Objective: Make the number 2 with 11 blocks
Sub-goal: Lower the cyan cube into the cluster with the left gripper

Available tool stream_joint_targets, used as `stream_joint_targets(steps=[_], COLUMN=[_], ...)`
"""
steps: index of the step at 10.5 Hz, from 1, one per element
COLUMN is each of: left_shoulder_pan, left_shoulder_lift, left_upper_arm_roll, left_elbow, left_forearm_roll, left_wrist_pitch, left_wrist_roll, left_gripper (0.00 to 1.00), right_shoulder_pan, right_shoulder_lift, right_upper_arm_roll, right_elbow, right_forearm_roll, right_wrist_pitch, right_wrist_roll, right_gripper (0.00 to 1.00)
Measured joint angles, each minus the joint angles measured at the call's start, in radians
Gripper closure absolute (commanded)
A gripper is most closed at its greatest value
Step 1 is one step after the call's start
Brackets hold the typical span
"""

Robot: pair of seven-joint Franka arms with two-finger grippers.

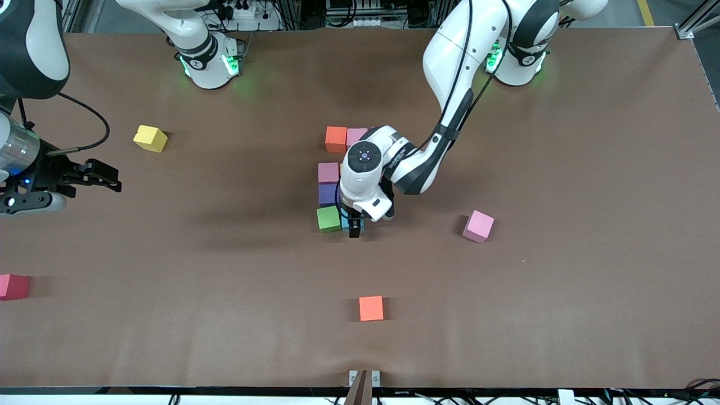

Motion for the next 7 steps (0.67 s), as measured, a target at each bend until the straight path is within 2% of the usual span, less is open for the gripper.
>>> stream_joint_targets(steps=[7], left_shoulder_pan=[-0.001], left_shoulder_lift=[-0.017], left_upper_arm_roll=[0.0], left_elbow=[0.015], left_forearm_roll=[0.009], left_wrist_pitch=[-0.053], left_wrist_roll=[0.029], left_gripper=[0.0], right_shoulder_pan=[0.0], right_shoulder_lift=[0.0], right_upper_arm_roll=[0.0], right_elbow=[0.0], right_forearm_roll=[0.0], right_wrist_pitch=[0.0], right_wrist_roll=[0.0], right_gripper=[0.0])
